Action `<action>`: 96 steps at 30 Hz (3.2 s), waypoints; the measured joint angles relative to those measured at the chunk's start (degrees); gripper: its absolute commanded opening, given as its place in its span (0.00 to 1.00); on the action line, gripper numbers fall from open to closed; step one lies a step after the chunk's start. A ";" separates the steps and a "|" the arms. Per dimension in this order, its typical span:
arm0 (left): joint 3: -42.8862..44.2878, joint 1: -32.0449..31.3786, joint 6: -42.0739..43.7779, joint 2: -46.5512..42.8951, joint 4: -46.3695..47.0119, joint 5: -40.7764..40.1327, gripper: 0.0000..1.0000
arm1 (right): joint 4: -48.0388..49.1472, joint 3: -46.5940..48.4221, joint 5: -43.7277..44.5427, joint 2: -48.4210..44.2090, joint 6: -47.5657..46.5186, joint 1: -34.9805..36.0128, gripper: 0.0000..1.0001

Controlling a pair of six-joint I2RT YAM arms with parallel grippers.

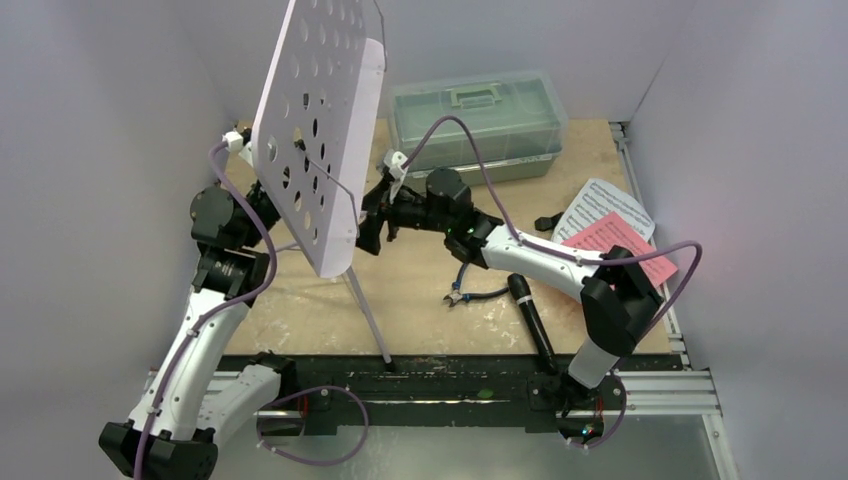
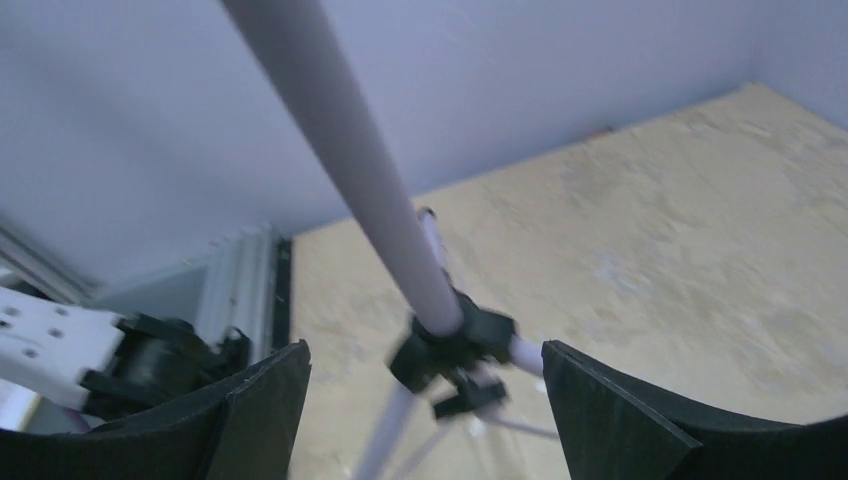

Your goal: Set up the instrument practice props

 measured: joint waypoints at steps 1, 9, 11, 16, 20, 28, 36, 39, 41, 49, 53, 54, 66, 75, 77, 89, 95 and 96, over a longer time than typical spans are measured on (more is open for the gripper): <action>0.00 0.00 0.02 -0.35 -0.52 -0.09 0.00 | 2.03 0.22 0.17 0.17 2.08 1.33 0.86; 0.00 0.00 0.83 -3.37 -3.93 -1.11 0.00 | 12.94 4.90 1.88 4.79 14.14 6.38 0.72; 0.00 0.00 0.81 -3.63 -4.00 -1.09 0.00 | 13.88 5.77 4.22 5.35 15.34 6.88 0.71; 0.00 0.00 0.37 -3.76 -4.00 -1.01 0.00 | 13.84 8.20 13.94 6.43 15.65 9.11 0.47; 0.00 0.22 0.22 -3.80 -3.96 -1.77 0.00 | 12.46 10.58 21.05 7.15 12.33 11.98 0.16; 0.04 0.17 0.11 -4.09 -3.85 -2.80 0.00 | 9.07 11.41 42.16 5.86 -4.50 19.28 0.00; 0.07 -0.81 -2.45 -4.33 -2.32 -2.14 0.38 | -1.01 14.36 59.67 3.82 -3.41 22.82 0.00; 0.13 -1.03 -6.12 -4.17 -2.36 -4.50 0.50 | -7.34 16.96 65.85 3.82 -1.79 23.21 0.00; 0.44 -1.03 -8.22 -3.98 -2.67 -6.75 0.55 | -10.05 17.68 69.20 3.82 0.24 22.99 0.00; 1.68 -1.11 -10.21 -2.71 -7.89 -11.89 0.87 | -17.57 19.43 77.15 4.20 11.15 20.48 0.00; 1.64 -0.55 -8.96 -3.43 -13.07 -16.17 0.90 | -17.59 20.35 79.54 5.01 13.31 19.02 0.00; 1.22 -0.52 -8.52 -4.11 -14.67 -17.11 0.90 | -17.22 20.81 80.30 5.40 12.94 18.95 0.00; -10.12 -0.52 -8.22 -20.17 -30.40 -28.92 0.88 | -2.27 24.15 90.97 14.27 2.91 19.85 0.00; -24.39 -0.50 -19.69 -18.05 -26.67 -17.00 0.83 | 0.66 24.28 91.54 15.15 -0.20 19.71 0.00; -26.23 -0.50 -21.94 -15.56 -23.93 -13.81 0.82 | 0.70 24.46 91.49 15.30 -0.39 19.63 0.00; -31.74 -0.46 -28.55 -0.98 -12.20 -9.42 0.60 | 1.11 25.24 91.06 15.47 -3.21 17.92 0.00; -28.72 -1.22 -28.37 6.03 -8.02 -9.66 0.55 | 1.25 25.24 90.49 15.52 -3.78 16.04 0.00; -28.00 -1.33 -28.30 7.10 -7.80 -9.88 0.54 | 1.25 25.24 90.31 15.52 -3.82 15.72 0.00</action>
